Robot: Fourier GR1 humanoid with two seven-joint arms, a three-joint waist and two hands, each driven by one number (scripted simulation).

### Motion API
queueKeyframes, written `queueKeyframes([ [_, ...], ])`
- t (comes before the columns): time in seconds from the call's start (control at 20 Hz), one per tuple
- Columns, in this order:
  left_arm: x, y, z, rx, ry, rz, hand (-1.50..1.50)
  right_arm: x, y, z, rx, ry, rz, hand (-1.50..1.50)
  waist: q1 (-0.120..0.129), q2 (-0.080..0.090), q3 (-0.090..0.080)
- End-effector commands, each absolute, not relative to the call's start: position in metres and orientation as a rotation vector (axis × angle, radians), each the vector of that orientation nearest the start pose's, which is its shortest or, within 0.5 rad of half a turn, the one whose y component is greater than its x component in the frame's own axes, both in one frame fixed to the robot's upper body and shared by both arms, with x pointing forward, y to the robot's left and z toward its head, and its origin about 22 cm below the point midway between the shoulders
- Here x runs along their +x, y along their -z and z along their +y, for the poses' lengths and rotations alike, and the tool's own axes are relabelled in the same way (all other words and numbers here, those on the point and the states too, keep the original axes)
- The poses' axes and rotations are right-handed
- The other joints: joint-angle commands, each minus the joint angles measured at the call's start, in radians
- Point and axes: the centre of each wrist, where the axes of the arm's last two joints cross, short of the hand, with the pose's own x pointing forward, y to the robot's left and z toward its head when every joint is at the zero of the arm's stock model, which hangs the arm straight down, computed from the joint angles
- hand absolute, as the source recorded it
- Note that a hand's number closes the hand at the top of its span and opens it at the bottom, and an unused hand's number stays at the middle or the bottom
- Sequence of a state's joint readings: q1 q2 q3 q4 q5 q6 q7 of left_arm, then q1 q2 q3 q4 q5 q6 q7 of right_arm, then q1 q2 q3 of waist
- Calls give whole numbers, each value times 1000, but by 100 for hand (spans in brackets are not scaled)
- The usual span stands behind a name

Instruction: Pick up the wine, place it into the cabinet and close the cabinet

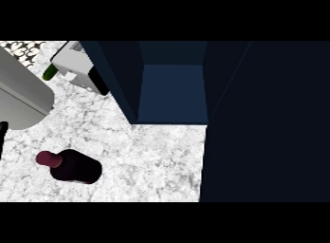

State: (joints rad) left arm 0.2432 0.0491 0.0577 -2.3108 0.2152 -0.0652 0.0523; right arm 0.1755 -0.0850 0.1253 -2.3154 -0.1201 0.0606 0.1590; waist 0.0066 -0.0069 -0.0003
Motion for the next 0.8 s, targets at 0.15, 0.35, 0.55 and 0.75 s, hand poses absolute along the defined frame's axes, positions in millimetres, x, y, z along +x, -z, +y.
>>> queueKeyframes([
  [0.15, 129, -154, 262, -94, -126, -2026, -150, 134, -165, -220, 276, -149, -1941, -150, -6, 5, 0],
  [0.35, 112, -173, 251, -99, -128, -2019, -150, 118, -177, -204, 255, -137, -1943, -150, -5, 4, 0],
  [0.55, 99, -175, 249, -95, -162, -1977, -150, 116, -181, -193, 268, -117, -1949, -150, 0, 2, 0],
  [0.75, 103, -179, 256, -88, -144, -1950, -150, 101, -200, -191, 267, -121, -1944, -150, 2, 0, -1],
])
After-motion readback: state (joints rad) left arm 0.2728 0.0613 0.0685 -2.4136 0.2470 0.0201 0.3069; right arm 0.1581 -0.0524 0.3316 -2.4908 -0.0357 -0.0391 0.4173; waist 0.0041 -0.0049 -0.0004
